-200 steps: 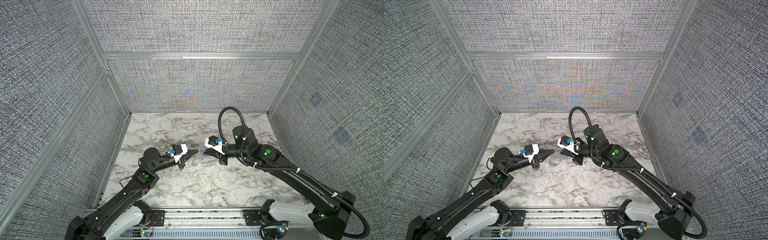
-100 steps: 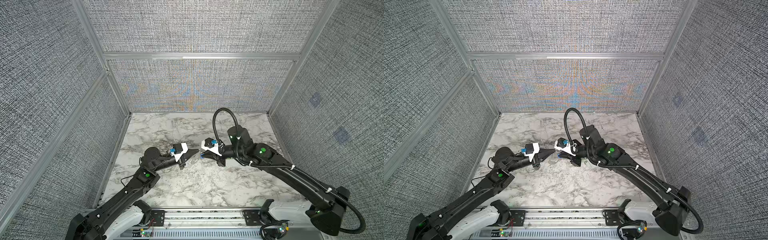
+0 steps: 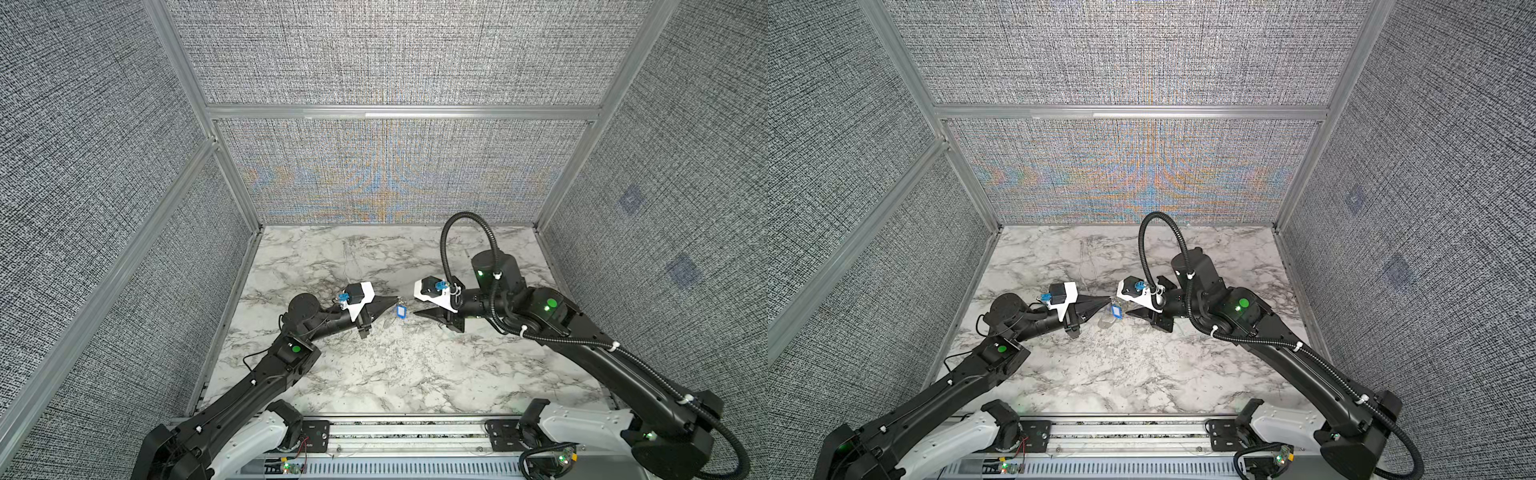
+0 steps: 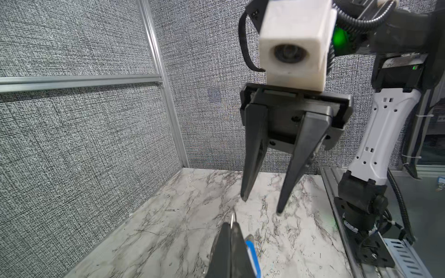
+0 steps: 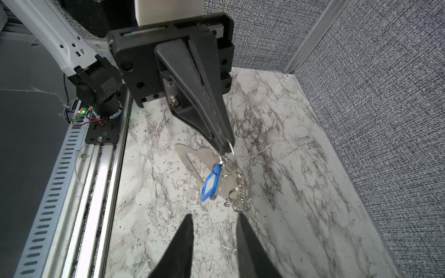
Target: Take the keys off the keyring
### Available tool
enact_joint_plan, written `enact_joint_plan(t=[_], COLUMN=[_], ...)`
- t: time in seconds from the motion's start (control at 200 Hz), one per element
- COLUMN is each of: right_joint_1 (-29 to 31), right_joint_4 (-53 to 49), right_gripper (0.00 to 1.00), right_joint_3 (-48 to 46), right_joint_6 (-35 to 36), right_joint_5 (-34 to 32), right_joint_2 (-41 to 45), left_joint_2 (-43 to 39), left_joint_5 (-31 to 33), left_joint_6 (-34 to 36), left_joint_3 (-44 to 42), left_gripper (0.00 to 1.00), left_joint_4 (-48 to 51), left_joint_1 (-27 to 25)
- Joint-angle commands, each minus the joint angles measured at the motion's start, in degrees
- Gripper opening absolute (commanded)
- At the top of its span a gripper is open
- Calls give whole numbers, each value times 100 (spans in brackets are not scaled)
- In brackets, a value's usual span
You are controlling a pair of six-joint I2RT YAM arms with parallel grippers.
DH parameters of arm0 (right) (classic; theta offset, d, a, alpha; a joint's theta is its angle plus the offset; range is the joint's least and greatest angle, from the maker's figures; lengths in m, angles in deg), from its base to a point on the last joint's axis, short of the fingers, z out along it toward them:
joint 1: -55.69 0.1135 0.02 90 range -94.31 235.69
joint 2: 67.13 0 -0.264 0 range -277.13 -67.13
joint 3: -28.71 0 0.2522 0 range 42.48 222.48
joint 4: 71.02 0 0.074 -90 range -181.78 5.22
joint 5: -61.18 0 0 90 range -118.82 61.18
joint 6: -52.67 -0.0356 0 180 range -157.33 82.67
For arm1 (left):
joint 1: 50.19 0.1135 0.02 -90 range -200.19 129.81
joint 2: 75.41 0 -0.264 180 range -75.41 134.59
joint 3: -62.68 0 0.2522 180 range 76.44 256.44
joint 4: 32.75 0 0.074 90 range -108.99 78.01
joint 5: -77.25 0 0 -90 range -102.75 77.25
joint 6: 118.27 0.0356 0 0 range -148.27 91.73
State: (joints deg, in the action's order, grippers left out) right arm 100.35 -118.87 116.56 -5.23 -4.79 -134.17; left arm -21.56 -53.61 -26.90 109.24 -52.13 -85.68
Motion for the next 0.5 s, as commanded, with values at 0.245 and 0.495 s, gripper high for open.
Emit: enact_joint_plan(t=[0.245,0.495], right_joint_1=[-1,-2], right_joint_4=[38,279], right_gripper=[16,14], right_joint_3=[291,186], right_joint_6=[297,202], right_joint_5=[217,470], right_joint_2=[-397,-283], left_joint_2=[98,53], left_joint_5=[-334,-352], left_joint_6=[-65,-44], left_joint_3=[131,86], left_gripper=[0,0], left_joint_4=[-245,-219], left_joint_1=[6,1])
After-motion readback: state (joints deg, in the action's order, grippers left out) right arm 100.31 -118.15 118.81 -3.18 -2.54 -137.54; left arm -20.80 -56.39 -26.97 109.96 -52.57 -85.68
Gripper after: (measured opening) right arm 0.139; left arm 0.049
